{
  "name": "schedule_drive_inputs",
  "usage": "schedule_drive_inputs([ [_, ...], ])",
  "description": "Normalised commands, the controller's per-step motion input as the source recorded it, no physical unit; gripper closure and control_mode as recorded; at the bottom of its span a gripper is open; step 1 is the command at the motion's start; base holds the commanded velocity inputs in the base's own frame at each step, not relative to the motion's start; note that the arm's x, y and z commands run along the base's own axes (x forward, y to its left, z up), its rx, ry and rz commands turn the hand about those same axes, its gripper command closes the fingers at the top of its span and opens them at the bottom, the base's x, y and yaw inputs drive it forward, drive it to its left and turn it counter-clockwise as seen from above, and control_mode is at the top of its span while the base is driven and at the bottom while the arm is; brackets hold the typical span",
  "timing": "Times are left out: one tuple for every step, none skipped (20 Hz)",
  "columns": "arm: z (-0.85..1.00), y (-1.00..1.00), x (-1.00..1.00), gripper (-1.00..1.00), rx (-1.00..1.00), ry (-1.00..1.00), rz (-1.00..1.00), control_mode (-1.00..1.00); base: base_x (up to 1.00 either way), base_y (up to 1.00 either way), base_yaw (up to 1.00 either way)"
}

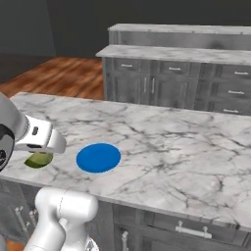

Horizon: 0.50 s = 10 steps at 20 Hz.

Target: Pick lemon wedge from the fridge and place it on the plate on the counter.

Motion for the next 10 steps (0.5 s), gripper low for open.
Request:
schedule_drive_inputs([
  [0.0,0.0,0.0,1.0,0.0,0.0,0.0,1.0,0.4,0.01,-0.2],
  [0.0,0.0,0.0,1.0,0.0,0.0,0.0,1.0,0.4,0.01,-0.2],
  [0.0,0.0,0.0,1.0,0.0,0.0,0.0,1.0,0.46,0.05,-0.21],
  [0.0,0.0,0.0,1.0,0.0,0.0,0.0,1.0,0.52,0.07,-0.21],
  [0.0,0.06,0.62,1.0,0.0,0.0,-0.21,-1.0,0.0,0.0,0.0],
  [0.0,0.06,0.64,1.0,0.0,0.0,-0.2,-1.0,0.0,0.0,0.0],
  [0.0,0.01,0.66,1.0,0.0,0.0,-0.19,-1.0,0.0,0.0,0.0],
  [0.0,0.0,0.76,1.0,0.0,0.0,-0.17,-1.0,0.0,0.0,0.0],
  [-0.01,0.06,0.85,1.0,0.0,0.0,-0.17,-1.0,0.0,0.0,0.0],
  [-0.05,0.04,0.83,1.0,0.0,0.0,-0.16,-1.0,0.0,0.0,0.0],
])
